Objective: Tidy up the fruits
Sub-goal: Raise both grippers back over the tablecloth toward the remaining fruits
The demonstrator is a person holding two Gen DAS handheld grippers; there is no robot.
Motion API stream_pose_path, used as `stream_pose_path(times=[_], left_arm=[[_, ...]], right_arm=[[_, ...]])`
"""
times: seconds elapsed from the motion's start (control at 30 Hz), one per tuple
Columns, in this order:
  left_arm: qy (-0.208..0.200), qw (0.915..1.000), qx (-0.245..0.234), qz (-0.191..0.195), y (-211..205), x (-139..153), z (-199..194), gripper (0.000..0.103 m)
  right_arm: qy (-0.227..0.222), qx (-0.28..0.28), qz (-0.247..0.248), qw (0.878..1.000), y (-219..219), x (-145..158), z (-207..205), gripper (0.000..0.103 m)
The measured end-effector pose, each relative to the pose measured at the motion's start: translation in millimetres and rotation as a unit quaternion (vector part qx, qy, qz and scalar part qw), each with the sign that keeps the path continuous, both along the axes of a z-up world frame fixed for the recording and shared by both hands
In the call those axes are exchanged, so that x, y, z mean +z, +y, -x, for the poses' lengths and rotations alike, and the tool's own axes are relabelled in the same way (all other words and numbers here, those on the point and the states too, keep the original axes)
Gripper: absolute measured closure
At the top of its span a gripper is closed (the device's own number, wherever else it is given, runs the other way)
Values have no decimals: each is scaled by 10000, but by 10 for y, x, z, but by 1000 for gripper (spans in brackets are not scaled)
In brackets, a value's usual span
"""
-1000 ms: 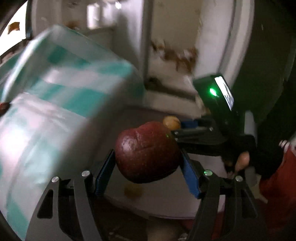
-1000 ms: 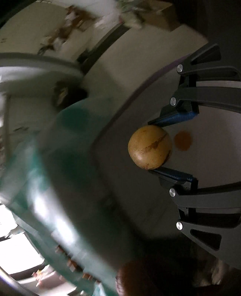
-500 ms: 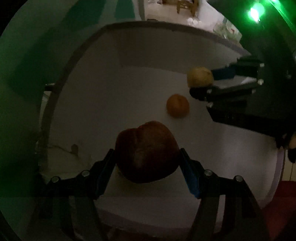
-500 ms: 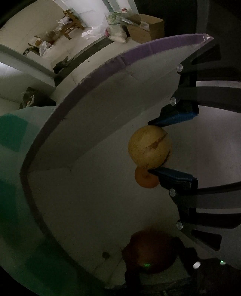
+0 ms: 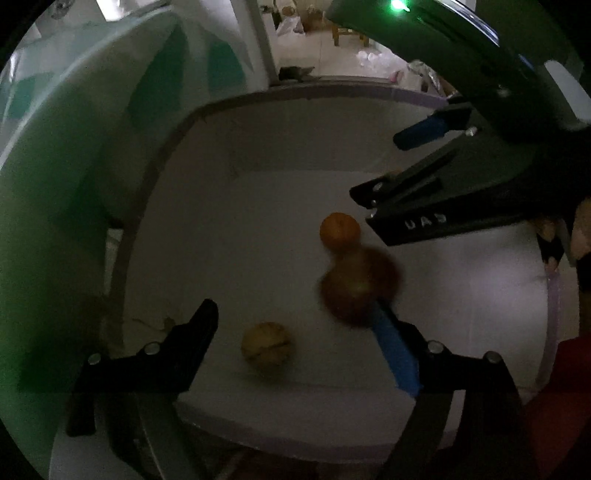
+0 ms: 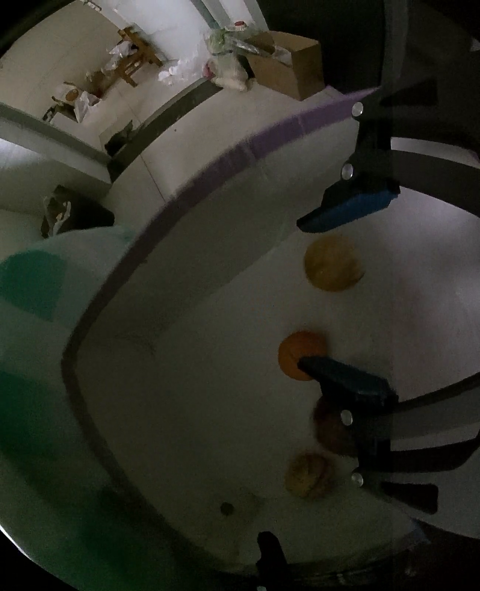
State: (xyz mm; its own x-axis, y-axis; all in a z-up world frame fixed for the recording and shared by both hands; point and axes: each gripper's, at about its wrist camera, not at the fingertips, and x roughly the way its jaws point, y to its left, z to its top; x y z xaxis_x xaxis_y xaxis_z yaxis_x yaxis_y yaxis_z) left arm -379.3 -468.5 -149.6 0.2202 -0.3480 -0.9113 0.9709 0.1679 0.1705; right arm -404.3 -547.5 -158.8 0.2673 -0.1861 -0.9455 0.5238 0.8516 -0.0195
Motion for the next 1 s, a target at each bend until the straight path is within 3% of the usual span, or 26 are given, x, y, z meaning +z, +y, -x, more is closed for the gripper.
stream_pose_path(times=[0.17, 0.27, 0.37, 0.4, 0.43, 0.53, 0.7, 0.83, 0.9, 1.0], left_arm=[[-274, 9988, -41, 408, 146, 243, 37, 10], [-490, 9957, -34, 788, 291, 477, 64, 9], [-657, 9860, 135, 1524, 500, 843, -54, 6], [-706, 9809, 243, 1797, 633, 978, -92, 2], [-816, 9719, 453, 2160, 786, 1147, -162, 2], [-1112, 9484, 1053, 2776, 1176, 1516, -382, 2], [-1212, 9108, 2222, 3261, 1922, 1953, -977, 2], [-1277, 8744, 3388, 3228, 2656, 2120, -1625, 2], [-1253, 8557, 3981, 3059, 2986, 2135, -1996, 2], [-1028, 8350, 4686, 2693, 3393, 2073, -2547, 2]], right_arm=[[-113, 63, 222, 9997, 8, 275, 27, 30], [-244, 146, 368, 9989, 109, 509, 12, 29], [-730, 289, 531, 9955, 220, 826, -39, 27], [-1075, 412, 565, 9917, 321, 1005, -63, 24], [-1305, 523, 577, 9884, 385, 1131, -86, 22], [-1941, 917, 616, 9747, 717, 1485, -237, 18], [-2631, 1581, 396, 9509, 1240, 1859, -648, 16], [-2665, 2094, 223, 9405, 1684, 1971, -1173, 16], [-2634, 2261, 116, 9377, 1880, 1945, -1493, 16], [-2500, 2423, 132, 9373, 2089, 1899, -1990, 16]])
